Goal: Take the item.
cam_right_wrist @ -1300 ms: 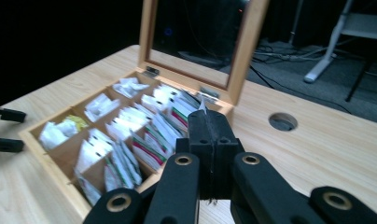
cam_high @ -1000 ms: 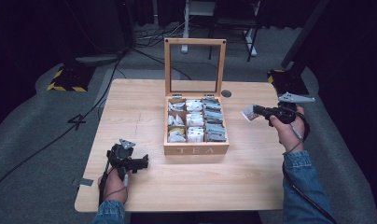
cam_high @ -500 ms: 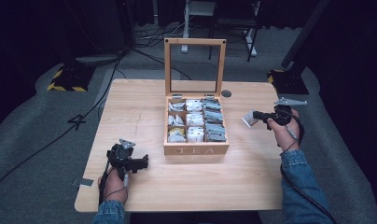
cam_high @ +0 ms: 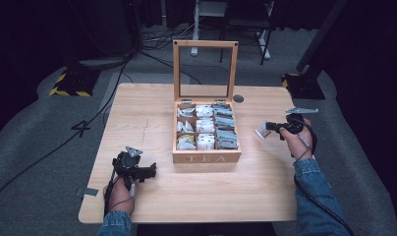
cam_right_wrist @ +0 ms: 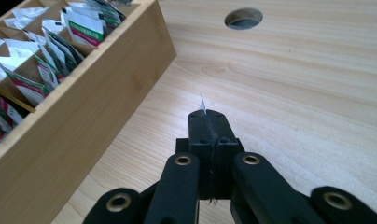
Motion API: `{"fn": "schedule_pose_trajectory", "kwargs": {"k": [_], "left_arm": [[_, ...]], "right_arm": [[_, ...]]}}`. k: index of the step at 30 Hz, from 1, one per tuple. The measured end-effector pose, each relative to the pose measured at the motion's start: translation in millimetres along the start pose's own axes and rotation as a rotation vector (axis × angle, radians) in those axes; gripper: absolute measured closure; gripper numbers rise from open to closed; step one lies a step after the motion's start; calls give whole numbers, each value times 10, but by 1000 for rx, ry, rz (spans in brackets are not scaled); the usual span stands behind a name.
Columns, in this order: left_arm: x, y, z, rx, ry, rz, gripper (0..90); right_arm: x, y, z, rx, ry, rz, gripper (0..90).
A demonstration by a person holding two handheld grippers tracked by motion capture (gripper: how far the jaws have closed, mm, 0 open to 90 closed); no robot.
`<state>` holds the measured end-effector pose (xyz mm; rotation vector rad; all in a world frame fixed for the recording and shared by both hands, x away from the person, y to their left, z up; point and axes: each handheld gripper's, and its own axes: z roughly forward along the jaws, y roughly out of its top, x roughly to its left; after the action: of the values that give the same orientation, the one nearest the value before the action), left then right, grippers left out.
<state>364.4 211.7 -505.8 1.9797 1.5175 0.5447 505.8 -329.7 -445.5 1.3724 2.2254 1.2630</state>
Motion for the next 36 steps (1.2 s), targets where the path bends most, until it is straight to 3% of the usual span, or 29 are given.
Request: {"fn": "schedule_pose_trajectory", "kwargs": {"k": [11,21,24,27,32,36], "left_arm": [[0,0,0,0,0,0,0],[0,0,0,0,0,0,0],[0,0,0,0,0,0,0],[0,0,0,0,-1,-1,0],[0,0,0,0,-1,0,0],[0,0,0,0,0,0,0]], "right_arm": [[-63,-63,84,52,-10,30,900],[-92,-80,95,61,-12,42,897],[-105,-90,119,72,-17,41,754],[-118,-90,139,28,-68,11,602],[-168,-90,111,-30,-138,-11,511],[-165,-72,36,-64,-134,-9,499]]}}
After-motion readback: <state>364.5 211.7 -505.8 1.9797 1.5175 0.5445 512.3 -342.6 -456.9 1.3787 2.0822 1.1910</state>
